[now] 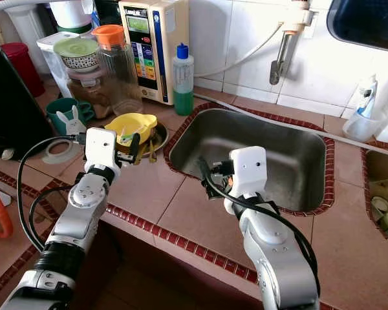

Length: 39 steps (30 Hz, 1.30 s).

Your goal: Kitchen organization

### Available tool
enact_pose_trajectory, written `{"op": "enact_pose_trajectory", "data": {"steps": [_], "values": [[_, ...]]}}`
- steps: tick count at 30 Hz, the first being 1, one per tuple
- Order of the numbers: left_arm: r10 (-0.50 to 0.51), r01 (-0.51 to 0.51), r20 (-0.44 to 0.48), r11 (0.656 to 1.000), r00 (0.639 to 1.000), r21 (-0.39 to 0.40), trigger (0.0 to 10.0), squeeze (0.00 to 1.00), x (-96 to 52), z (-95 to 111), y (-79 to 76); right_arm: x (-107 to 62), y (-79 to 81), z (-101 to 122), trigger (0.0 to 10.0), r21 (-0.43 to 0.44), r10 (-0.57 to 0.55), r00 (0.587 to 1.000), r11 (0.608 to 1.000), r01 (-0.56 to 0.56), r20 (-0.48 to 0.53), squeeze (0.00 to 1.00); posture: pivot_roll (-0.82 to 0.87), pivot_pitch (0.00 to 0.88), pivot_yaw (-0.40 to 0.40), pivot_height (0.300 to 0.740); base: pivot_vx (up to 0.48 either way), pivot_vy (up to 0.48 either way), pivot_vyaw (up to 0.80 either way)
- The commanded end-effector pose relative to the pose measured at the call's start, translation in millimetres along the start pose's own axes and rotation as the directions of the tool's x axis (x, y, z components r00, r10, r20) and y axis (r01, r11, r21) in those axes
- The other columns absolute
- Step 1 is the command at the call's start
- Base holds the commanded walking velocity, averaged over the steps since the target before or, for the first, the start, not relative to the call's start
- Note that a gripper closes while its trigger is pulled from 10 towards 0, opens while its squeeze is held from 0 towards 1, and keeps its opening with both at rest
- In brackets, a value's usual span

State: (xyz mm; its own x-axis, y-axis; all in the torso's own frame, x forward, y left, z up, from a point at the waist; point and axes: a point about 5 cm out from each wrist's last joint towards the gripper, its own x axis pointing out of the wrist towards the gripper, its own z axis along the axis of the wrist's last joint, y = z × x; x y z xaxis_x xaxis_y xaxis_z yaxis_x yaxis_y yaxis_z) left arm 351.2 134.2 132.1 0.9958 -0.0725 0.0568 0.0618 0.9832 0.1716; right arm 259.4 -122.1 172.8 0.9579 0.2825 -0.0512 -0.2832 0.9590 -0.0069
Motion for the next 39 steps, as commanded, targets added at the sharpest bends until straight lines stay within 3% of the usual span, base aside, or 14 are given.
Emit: {"op": "enact_pose_trajectory", "data": {"steps": [1,7,9,10,11,12,13,14,15,31,39], "values": [[0.015,-0.015,-0.007,1.0,1.0,0.017,10.0,0.0,6.3,2.2,4.6,-0.4,1.7,9.8,10.0,-0.002,0.028,0.999,1.0,-0.028,0.027,0.0,0.05,0.024,0.022,0.74,0.0,0.0,0.0],[-0.021,0.023,-0.065,0.999,0.998,0.024,10.0,0.0,12.9,-2.9,3.3,-1.2,6.0,11.7,10.0,0.003,0.069,0.997,0.998,-0.069,0.03,0.0,0.04,0.024,0.018,0.74,0.0,0.0,0.0],[-0.045,0.048,-0.081,0.998,0.996,0.037,9.7,0.0,16.6,-3.2,2.6,-2.0,8.5,12.1,10.0,-0.002,0.082,0.996,0.997,-0.082,0.03,0.0,0.04,0.024,0.021,0.74,0.0,0.0,0.0],[-0.058,0.063,-0.093,0.997,0.994,0.048,8.4,0.0,17.9,-4.3,1.7,-2.4,9.5,12.2,10.0,-0.003,0.086,0.996,0.996,-0.085,0.03,0.0,0.04,0.025,0.022,0.74,0.0,0.0,0.0],[-0.065,0.071,-0.101,0.996,0.993,0.054,8.4,0.0,18.5,-5.0,1.1,-2.7,9.9,12.2,10.0,-0.003,0.087,0.996,0.996,-0.087,0.03,0.0,0.04,0.026,0.024,0.74,0.0,0.0,0.0],[-0.078,0.084,-0.104,0.995,0.991,0.052,3.4,0.0,18.7,-5.5,0.1,-3.0,10.3,12.2,10.0,-0.004,0.088,0.996,0.996,-0.087,0.03,0.0,0.04,0.026,0.026,0.74,0.0,0.0,0.0],[-0.09,0.095,-0.105,0.994,0.99,0.048,3.4,0.0,19.1,-5.9,-1.0,-3.1,10.6,12.3,10.0,-0.004,0.088,0.996,0.996,-0.088,0.028,0.0,0.04,0.026,0.026,0.74,0.0,0.0,0.0],[-0.091,0.096,-0.104,0.994,0.99,0.044,0.9,0.0,19.2,-6.1,-1.4,-3.5,10.6,12.4,10.0,-0.007,0.088,0.996,0.996,-0.087,0.028,0.0,0.03,0.029,0.03,0.74,0.0,0.0,0.0],[-0.09,0.094,-0.102,0.995,0.991,0.039,0.0,0.0,19.4,-6.1,-1.7,-3.7,10.6,12.4,10.0,-0.009,0.086,0.996,0.996,-0.085,0.028,0.0,0.03,0.029,0.03,0.74,0.0,0.0,0.0],[-0.106,0.11,-0.077,0.993,0.991,0.04,0.0,0.0,21.1,-6.8,-5.0,-2.9,9.4,13.1,10.0,-0.026,0.083,0.996,0.996,-0.082,0.027,0.0,0.03,0.03,0.026,0.74,0.0,0.0,0.0],[-0.101,0.105,-0.06,0.993,0.993,0.054,0.0,0.0,21.7,-5.4,-3.8,-8.2,25.0,8.4,10.0,0.016,0.2,0.98,0.98,-0.2,0.005,0.0,0.03,0.031,0.027,0.74,0.0,0.0,0.0]]}}
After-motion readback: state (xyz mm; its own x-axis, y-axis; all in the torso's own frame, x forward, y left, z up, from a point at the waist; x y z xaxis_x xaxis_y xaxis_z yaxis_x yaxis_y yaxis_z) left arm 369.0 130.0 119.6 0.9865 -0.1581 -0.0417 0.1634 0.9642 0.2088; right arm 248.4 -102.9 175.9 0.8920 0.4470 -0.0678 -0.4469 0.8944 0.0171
